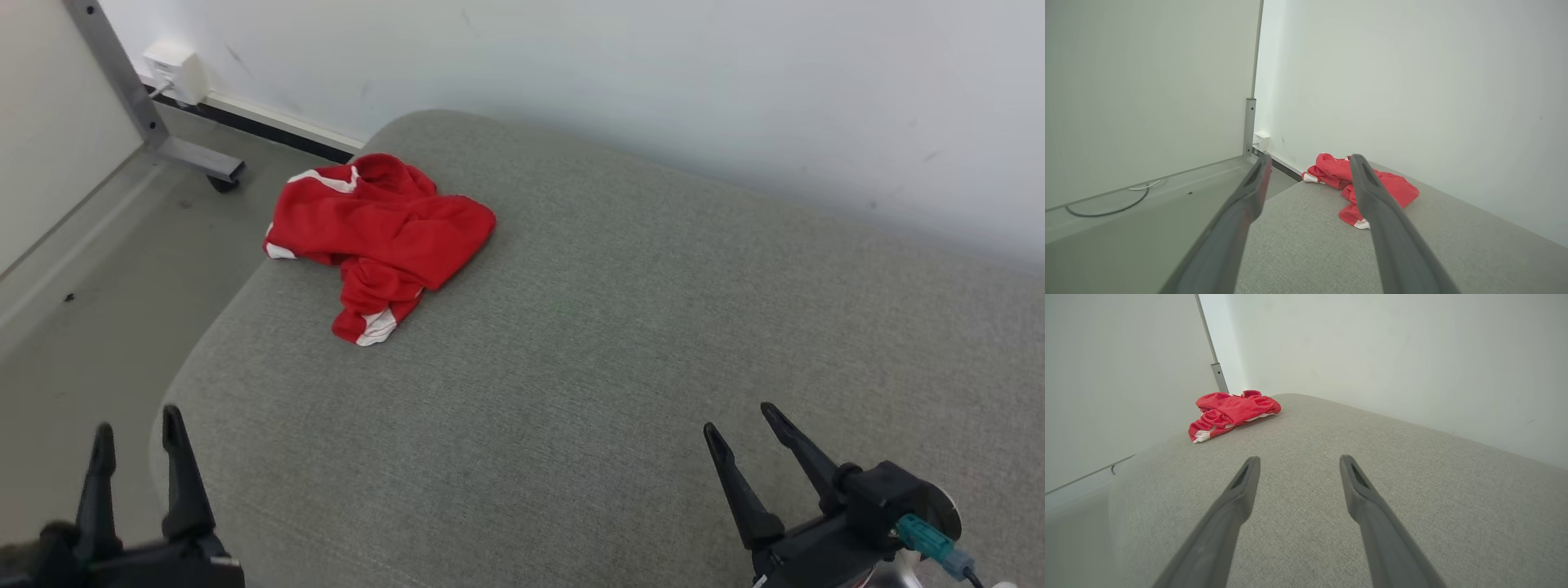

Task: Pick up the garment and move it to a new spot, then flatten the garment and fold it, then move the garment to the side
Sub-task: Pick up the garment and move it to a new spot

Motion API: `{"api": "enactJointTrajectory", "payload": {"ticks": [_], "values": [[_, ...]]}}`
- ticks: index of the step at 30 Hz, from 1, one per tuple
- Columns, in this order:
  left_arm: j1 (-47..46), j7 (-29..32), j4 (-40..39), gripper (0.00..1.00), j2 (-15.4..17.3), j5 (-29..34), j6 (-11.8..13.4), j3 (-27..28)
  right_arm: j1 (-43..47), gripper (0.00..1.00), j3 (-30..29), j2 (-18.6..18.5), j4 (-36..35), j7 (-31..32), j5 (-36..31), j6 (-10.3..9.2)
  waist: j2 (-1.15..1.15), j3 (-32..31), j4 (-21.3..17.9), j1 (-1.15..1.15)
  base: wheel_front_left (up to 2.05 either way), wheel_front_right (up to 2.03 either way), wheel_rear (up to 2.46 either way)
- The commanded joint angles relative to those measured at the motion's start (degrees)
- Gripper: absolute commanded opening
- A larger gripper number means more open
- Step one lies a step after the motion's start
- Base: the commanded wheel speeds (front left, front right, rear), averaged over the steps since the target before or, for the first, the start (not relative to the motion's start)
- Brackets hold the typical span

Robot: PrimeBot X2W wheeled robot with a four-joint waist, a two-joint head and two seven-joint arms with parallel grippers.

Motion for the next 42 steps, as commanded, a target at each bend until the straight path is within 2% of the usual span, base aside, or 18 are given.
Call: {"api": "enactJointTrajectory", "payload": {"ticks": [1,2,5,7,9,11,15,19,22,26,30,36,40,42], "values": [[-2.3,-0.1,1.3,1.00,0.7,-0.9,-0.2,0.3,-1.0,1.00,0.4,-0.7,-0.7,0.4,-0.5,-0.12,0.00,5.5,-5.5,0.00,0.00,0.00,0.00],[-4.9,0.4,2.2,1.00,1.6,-1.4,-0.2,0.9,-1.7,1.00,0.7,-1.0,-1.5,0.9,-0.7,-0.12,0.00,6.8,-6.8,0.00,0.00,0.00,0.00],[-12.2,7.3,6.8,1.00,3.8,-5.9,0.1,3.0,-3.6,1.00,1.5,-1.9,-3.7,1.9,-1.1,-0.12,0.00,10.4,-10.5,0.00,0.00,0.00,0.00],[-16.8,13.4,9.1,1.00,5.4,-11.0,0.7,5.8,-5.1,1.00,2.6,-2.3,-4.9,2.5,-1.2,-0.12,0.00,12.6,-13.5,0.00,0.00,0.00,0.00],[-20.3,20.3,11.0,1.00,8.3,-14.2,1.8,7.9,-6.6,1.00,3.8,-2.5,-5.8,3.0,-1.3,-0.11,0.00,14.9,-16.5,0.00,0.00,0.00,0.00],[-24.7,26.7,11.7,1.00,9.6,-19.5,2.5,10.2,-7.9,1.00,4.4,-2.5,-6.5,3.0,-1.4,-0.12,0.00,17.0,-18.8,0.00,0.00,0.00,0.00],[-29.4,38.9,13.6,1.00,15.1,-24.3,6.2,12.9,-10.5,1.00,5.6,-1.8,-7.4,2.3,-1.5,-0.11,0.00,21.3,-23.3,0.00,0.00,0.00,0.00],[-34.6,46.7,15.0,1.00,19.1,-28.7,9.9,15.8,-12.4,1.00,5.9,-1.1,-7.5,1.1,-2.1,-0.11,0.00,25.1,-26.7,0.00,0.00,0.00,0.00],[-38.7,50.6,15.7,1.00,19.3,-31.9,13.4,17.8,-13.2,1.00,6.2,-0.5,-7.4,0.0,-2.7,-0.11,0.00,27.2,-28.3,0.00,0.00,0.00,0.00],[-39.0,55.6,16.7,1.00,21.9,-31.2,18.6,17.6,-13.9,1.00,6.3,0.3,-6.7,-1.4,-2.8,-0.11,0.00,29.0,-30.3,0.00,0.00,0.00,0.00],[-39.1,57.4,16.6,1.00,22.1,-32.4,22.0,19.4,-14.4,1.00,6.2,1.0,-5.7,-2.7,-3.0,-0.11,0.00,30.2,-32.2,0.00,0.00,0.00,0.00],[-37.2,57.8,18.0,1.00,22.1,-31.9,24.3,20.2,-14.6,1.00,6.4,1.4,-4.8,-3.4,-2.7,-0.11,0.00,30.1,-33.1,0.00,0.00,0.00,0.00],[-36.2,58.2,20.0,1.00,20.8,-33.0,23.9,20.3,-14.6,1.00,6.2,1.3,-4.4,-3.7,-2.6,-0.11,0.00,29.5,-33.2,0.00,0.00,0.00,0.00],[-35.7,57.9,20.6,0.00,20.4,-33.2,23.1,20.1,-14.5,1.00,6.0,1.5,-4.1,-3.7,-2.7,-0.11,0.00,28.8,-33.0,0.00,0.00,0.00,0.00]]}}
